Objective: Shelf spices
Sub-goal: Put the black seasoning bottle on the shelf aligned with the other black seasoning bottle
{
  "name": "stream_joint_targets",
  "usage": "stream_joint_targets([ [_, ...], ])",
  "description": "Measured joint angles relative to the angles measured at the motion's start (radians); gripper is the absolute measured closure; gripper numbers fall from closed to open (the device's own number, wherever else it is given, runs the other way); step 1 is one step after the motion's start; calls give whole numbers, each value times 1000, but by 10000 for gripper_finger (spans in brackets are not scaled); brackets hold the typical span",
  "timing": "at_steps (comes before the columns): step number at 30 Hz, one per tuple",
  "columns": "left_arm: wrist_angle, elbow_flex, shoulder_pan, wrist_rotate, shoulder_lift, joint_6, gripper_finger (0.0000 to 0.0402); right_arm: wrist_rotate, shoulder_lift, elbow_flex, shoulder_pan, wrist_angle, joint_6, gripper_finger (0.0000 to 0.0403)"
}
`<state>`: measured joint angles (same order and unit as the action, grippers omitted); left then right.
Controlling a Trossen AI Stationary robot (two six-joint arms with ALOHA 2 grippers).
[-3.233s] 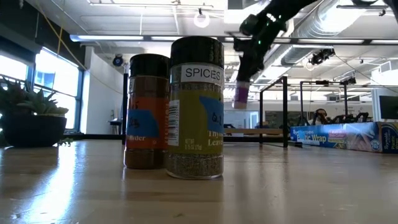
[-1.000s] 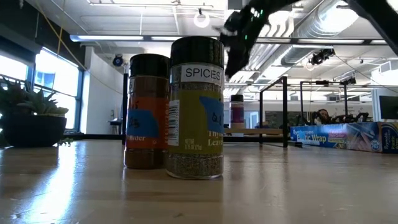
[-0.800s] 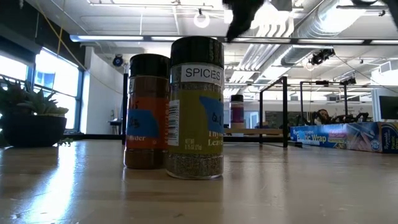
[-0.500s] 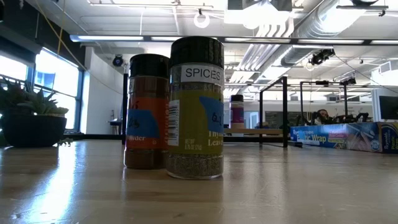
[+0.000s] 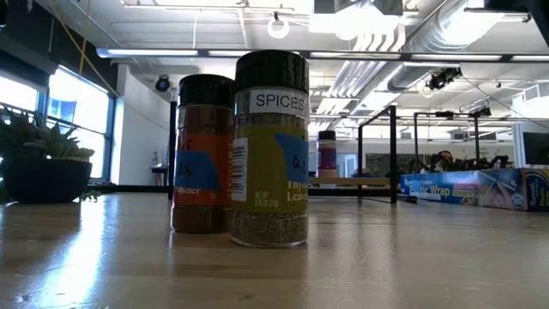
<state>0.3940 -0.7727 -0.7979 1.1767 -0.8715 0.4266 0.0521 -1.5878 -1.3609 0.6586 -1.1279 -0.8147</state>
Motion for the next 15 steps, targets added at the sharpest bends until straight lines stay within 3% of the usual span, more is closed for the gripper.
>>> stream_joint_targets([
  [6, -72, 0, 14, -14, 22, -97, 124, 0, -2, 69, -3, 113, -49, 121],
  [15, -77, 0, 14, -52, 21, -99, 124, -19, -3, 100, -3, 198, -41, 121],
])
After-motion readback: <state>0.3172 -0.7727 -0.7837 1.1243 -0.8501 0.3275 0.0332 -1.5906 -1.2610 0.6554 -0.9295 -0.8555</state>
